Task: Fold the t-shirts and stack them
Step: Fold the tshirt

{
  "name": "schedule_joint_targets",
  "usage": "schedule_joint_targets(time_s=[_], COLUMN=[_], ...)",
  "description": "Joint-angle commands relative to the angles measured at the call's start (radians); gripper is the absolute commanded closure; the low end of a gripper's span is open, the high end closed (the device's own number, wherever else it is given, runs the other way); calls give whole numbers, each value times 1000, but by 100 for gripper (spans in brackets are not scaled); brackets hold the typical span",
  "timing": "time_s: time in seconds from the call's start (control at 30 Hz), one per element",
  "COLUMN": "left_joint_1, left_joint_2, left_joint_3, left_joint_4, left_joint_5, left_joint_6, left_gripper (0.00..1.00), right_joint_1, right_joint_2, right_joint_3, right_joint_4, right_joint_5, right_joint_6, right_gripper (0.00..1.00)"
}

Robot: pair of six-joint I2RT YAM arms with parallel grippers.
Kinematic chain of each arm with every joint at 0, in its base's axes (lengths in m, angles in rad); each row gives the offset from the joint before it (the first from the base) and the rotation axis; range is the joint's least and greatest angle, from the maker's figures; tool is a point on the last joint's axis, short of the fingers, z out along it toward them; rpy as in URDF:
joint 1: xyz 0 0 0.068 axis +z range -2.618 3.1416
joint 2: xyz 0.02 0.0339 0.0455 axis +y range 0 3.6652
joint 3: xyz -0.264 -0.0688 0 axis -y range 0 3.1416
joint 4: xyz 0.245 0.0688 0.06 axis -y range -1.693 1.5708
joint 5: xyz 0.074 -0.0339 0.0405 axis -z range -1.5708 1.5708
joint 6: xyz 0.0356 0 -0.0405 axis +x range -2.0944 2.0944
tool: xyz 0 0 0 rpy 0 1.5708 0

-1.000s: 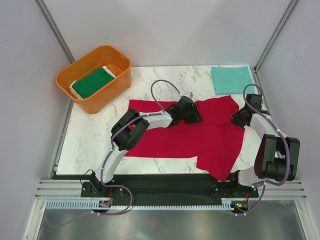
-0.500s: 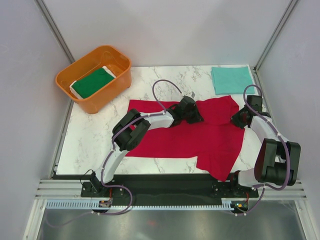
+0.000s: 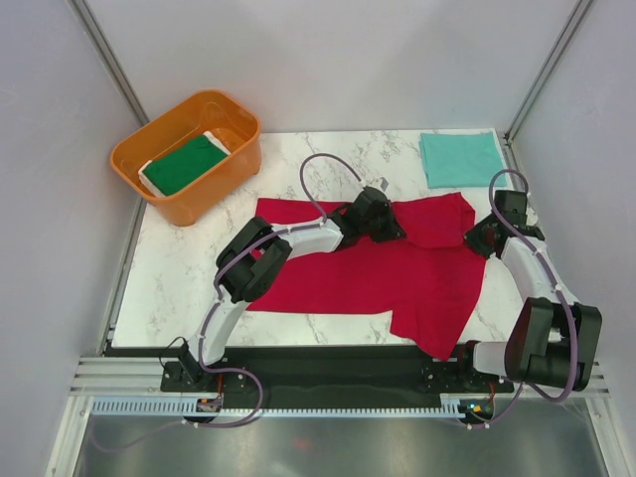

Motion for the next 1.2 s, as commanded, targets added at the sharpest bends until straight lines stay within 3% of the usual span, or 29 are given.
schedule_joint_targets(time_s=[0.0,0.43,0.7,0.73,0.77,0.8,0.87,1.0,1.17], left_joint_1=[-10,-24,-34,-34,-34,-33,-30,12,127], left_joint_2=[-86,-94,-74,-80,-100,-112,-167,-271,-342], left_joint_3=[4,-47,-55,-59,-71,-81,-104,-136,-185], left_joint_4=[-27,-120,-124,-125,-131,-134,-143,-194,-220], left_joint_5=[13,46,63,68,76,73,86,66,25], left_joint_6=[28,42,34,33,36,42,83,161,258], left_gripper=[98,98,98,94,83,78,66,58,57], right_joint_1=[1,1,1,1,1,1,0,0,0], right_joint_2=[-68,-164,-126,-115,-106,-80,-19,99,311], right_joint_3=[-9,-90,-147,-140,-109,-91,-8,144,299], right_joint_4=[-49,-125,-56,-54,-54,-54,-54,-34,68], right_joint_5=[54,128,105,103,108,104,87,67,-4], right_joint_6=[20,13,-47,-59,-76,-119,-174,-300,-404], right_gripper=[100,100,98,95,90,77,65,56,59])
